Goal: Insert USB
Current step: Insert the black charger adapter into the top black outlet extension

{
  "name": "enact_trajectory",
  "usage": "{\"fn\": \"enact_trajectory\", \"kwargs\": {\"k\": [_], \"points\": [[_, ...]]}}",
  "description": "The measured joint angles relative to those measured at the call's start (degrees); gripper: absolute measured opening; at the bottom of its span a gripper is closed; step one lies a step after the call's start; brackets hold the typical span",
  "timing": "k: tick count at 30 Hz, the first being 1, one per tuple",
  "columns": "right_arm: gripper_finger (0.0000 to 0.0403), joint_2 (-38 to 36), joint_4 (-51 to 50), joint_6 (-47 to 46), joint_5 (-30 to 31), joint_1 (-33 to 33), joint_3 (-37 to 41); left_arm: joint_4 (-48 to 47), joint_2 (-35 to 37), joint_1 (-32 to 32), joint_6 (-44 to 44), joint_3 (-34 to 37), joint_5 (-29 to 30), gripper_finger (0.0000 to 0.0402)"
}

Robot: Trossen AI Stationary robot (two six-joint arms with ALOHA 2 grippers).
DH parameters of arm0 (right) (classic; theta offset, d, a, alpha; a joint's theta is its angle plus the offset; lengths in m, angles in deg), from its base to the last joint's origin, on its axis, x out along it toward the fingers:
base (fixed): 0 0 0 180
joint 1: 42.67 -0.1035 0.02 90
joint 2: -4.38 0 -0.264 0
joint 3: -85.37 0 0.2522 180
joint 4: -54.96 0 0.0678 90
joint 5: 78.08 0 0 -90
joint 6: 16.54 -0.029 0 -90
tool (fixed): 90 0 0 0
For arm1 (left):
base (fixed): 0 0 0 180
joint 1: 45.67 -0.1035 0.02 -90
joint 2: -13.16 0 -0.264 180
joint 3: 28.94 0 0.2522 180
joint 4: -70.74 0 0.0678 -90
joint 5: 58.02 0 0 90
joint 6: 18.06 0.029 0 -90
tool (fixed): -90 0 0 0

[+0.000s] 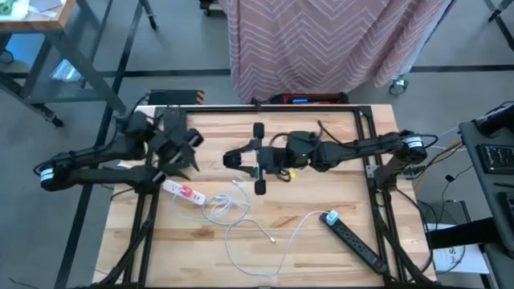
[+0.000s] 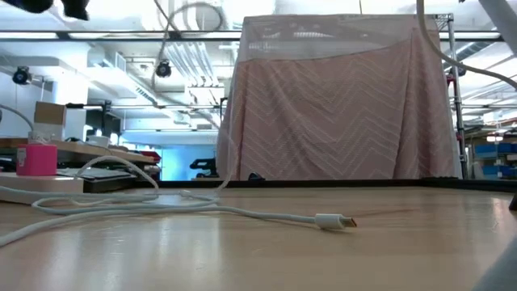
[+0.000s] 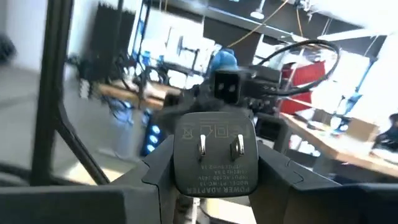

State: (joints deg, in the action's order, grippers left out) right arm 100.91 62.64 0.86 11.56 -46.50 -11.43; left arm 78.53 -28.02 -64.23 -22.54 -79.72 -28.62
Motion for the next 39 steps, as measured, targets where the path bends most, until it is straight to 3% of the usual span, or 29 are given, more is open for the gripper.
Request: {"fn": "enact_trajectory", "kwargs": {"k": [3,9,13,18,24,30,39], "points": [[0.013,1.0,4.5,-5.8,-0.6,0.4,0.6,-1.0,5.2,0.0,6.5,3.2,1.7,0.0159],[0.013,3.3,17.1,-23.5,2.4,1.7,1.0,0.0,11.2,0.0,20.4,8.2,14.5,0.0177],[0.013,6.1,15.3,-36.9,7.1,3.7,1.1,3.1,11.6,-0.1,26.4,11.2,19.6,0.0188],[0.013,9.9,15.5,-49.7,6.3,4.9,1.1,3.9,10.3,-0.1,35.4,13.4,26.0,0.0211],[0.013,13.6,17.3,-52.8,6.6,5.4,1.1,5.3,6.2,-0.1,43.1,15.0,37.0,0.0256],[0.013,15.0,19.3,-53.9,6.6,5.6,1.0,7.0,2.8,-0.1,46.0,15.0,38.5,0.0287],[0.013,15.1,19.7,-53.4,13.6,5.7,1.0,10.6,-1.6,-0.1,45.5,13.5,50.3,0.0266]]}}
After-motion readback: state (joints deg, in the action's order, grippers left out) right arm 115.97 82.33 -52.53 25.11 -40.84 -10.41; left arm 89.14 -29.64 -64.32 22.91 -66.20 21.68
